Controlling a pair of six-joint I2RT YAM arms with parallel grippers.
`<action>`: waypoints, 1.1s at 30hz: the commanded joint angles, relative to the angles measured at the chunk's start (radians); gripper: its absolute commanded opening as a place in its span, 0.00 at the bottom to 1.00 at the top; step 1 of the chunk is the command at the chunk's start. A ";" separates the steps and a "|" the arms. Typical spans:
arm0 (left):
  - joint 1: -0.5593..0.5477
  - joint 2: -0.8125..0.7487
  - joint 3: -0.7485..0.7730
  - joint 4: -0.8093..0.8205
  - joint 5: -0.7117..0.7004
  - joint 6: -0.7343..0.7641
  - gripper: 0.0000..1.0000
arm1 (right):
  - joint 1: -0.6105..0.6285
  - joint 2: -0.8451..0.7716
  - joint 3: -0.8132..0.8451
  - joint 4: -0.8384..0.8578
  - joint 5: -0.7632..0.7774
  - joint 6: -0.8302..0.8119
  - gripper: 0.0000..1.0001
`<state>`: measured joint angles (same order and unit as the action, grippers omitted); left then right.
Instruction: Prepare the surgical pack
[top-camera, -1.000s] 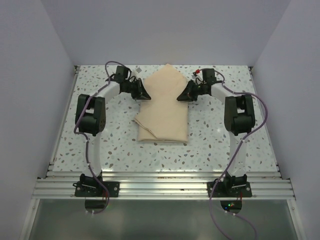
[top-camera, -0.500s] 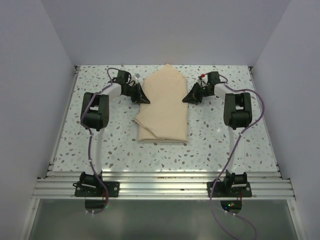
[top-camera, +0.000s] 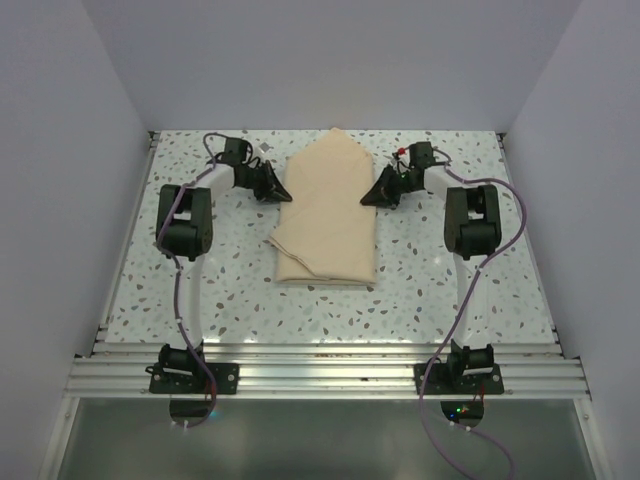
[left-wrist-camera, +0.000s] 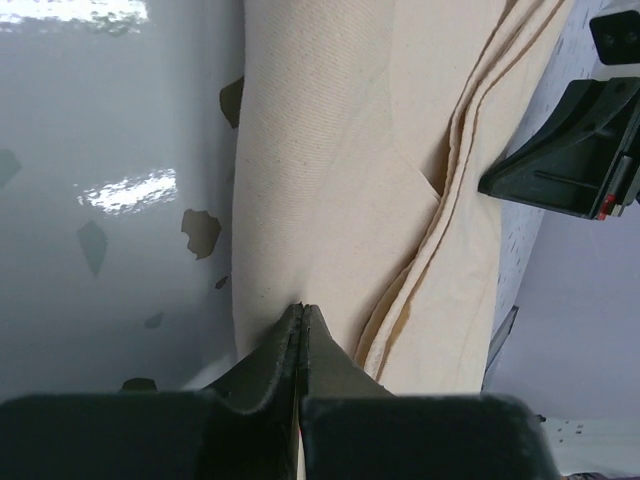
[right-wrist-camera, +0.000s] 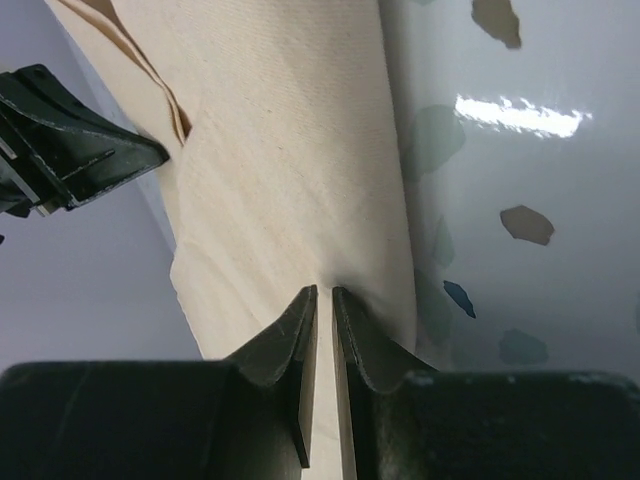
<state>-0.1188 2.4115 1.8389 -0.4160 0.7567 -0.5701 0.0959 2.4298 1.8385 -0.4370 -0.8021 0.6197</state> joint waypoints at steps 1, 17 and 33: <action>0.030 0.026 -0.023 -0.019 -0.025 0.004 0.00 | -0.004 -0.051 -0.036 -0.034 0.014 -0.029 0.16; 0.034 -0.141 -0.375 -0.073 -0.154 0.131 0.00 | -0.005 -0.129 -0.320 -0.039 0.063 -0.135 0.17; 0.054 -0.073 -0.150 0.239 0.128 -0.144 0.04 | 0.028 -0.066 -0.062 0.183 -0.097 0.087 0.20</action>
<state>-0.0708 2.2711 1.6501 -0.3130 0.8089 -0.5938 0.1123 2.2944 1.6840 -0.3813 -0.8497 0.6117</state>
